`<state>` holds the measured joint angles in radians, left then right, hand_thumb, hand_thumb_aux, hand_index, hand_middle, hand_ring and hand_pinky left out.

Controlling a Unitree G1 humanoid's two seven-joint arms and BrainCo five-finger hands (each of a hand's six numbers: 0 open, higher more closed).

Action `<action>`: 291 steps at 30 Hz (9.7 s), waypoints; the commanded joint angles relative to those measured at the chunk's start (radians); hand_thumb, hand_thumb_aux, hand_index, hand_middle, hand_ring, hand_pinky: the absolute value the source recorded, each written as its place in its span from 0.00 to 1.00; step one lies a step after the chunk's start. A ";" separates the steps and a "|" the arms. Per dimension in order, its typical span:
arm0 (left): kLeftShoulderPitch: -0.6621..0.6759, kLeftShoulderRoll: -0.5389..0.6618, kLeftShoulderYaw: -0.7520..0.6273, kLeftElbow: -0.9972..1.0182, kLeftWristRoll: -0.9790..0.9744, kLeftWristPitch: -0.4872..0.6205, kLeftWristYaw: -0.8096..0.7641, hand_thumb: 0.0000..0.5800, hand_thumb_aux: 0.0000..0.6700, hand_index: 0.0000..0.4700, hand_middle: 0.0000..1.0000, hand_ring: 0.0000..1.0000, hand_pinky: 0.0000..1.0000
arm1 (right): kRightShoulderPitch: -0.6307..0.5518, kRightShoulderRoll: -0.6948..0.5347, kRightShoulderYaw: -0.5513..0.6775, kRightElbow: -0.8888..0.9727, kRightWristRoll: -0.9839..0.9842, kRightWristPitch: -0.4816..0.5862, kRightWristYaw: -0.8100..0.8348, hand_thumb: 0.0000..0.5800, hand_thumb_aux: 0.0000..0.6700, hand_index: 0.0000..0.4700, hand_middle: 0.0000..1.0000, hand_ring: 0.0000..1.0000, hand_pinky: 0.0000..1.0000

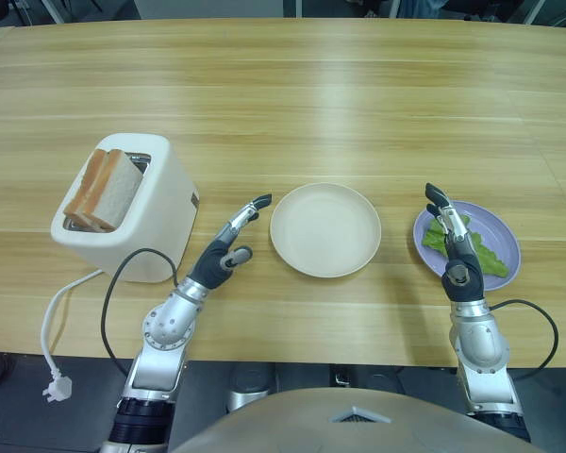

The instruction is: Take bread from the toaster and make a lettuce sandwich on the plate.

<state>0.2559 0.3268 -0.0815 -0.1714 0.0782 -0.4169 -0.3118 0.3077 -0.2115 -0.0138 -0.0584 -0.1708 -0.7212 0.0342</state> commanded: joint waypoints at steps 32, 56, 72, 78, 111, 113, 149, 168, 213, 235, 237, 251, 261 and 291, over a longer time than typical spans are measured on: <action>-0.147 0.115 0.593 -0.183 0.586 0.178 0.500 0.00 0.00 0.00 0.00 0.00 0.00 | -0.005 -0.007 -0.015 0.038 -0.011 -0.006 0.007 0.00 0.00 0.00 0.00 0.00 0.00; -0.106 0.340 0.407 0.207 0.820 0.606 0.470 0.00 0.00 0.00 0.00 0.00 0.00 | -0.063 -0.144 -0.201 0.070 -0.088 0.127 -0.067 0.00 0.00 0.00 0.00 0.00 0.00; -0.091 0.364 0.436 0.296 0.679 0.636 0.525 0.00 0.00 0.00 0.00 0.00 0.00 | -0.057 -0.151 -0.164 0.073 -0.095 0.160 -0.056 0.00 0.00 0.00 0.00 0.00 0.00; -0.088 0.364 0.368 0.296 0.687 0.626 0.533 0.00 0.00 0.00 0.00 0.00 0.00 | -0.050 -0.152 -0.164 0.069 -0.094 0.159 -0.052 0.00 0.00 0.00 0.00 0.00 0.00; -0.049 0.337 0.288 0.131 0.686 0.564 0.553 1.00 1.00 0.98 0.00 0.00 0.00 | -0.159 -0.549 -0.013 0.217 -0.802 0.686 -0.152 0.00 0.00 0.00 0.00 0.00 0.00; -0.038 0.325 0.318 0.104 0.668 0.554 0.581 1.00 1.00 0.98 0.00 0.00 0.00 | -0.190 -0.561 0.022 0.255 -0.812 0.688 -0.151 0.00 0.00 0.00 0.00 0.00 0.00; -0.383 0.207 0.444 -0.211 0.339 0.319 0.536 1.00 1.00 0.98 1.00 1.00 1.00 | -0.322 -0.611 0.233 0.406 -0.745 0.692 -0.149 1.00 1.00 0.98 0.00 0.00 0.00; -0.476 -0.119 -0.088 -0.145 0.227 0.392 0.266 1.00 1.00 0.98 1.00 1.00 1.00 | -0.321 -0.614 0.044 0.129 -0.655 0.617 -0.370 1.00 1.00 0.98 0.00 0.00 0.00; -0.257 -0.063 -0.089 0.063 0.414 0.299 0.477 0.00 0.00 0.00 0.00 0.00 0.00 | -0.637 -0.143 0.574 0.541 -0.855 0.490 -0.402 1.00 1.00 0.98 0.00 0.00 0.00; -0.204 0.031 0.368 -0.363 0.535 0.296 0.524 0.00 0.00 0.00 0.00 0.00 0.00 | -0.656 -0.062 0.673 0.549 -0.867 0.498 -0.401 0.00 0.00 0.00 0.00 0.00 0.00; -0.195 0.081 0.415 -0.343 0.617 0.356 0.503 0.00 0.00 0.00 0.00 0.00 0.00 | -0.654 -0.072 0.670 0.540 -0.861 0.504 -0.399 0.00 0.00 0.00 0.00 0.00 0.00; -0.091 0.258 0.357 -0.029 0.854 0.649 0.276 0.00 0.00 0.00 0.00 0.00 0.00 | -0.570 -0.163 0.563 0.270 -0.768 0.510 -0.334 0.00 0.00 0.00 0.00 0.00 0.00; -0.130 0.297 0.262 0.091 0.829 0.689 0.224 1.00 1.00 0.98 0.00 0.00 0.00 | -0.420 -0.212 0.374 -0.126 -0.618 0.486 -0.266 0.00 0.00 0.00 0.00 0.00 0.00; -0.438 0.183 0.338 -0.249 0.245 0.281 0.442 1.00 1.00 0.98 1.00 1.00 1.00 | -0.189 -0.217 0.245 -0.160 -0.754 0.126 -0.532 0.00 0.00 0.00 0.00 0.00 0.00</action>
<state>-0.1466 0.5335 0.3412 -0.3575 0.4307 -0.1330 0.2173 0.1012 -0.4153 0.2263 -0.2147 -0.8328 -0.5547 -0.4230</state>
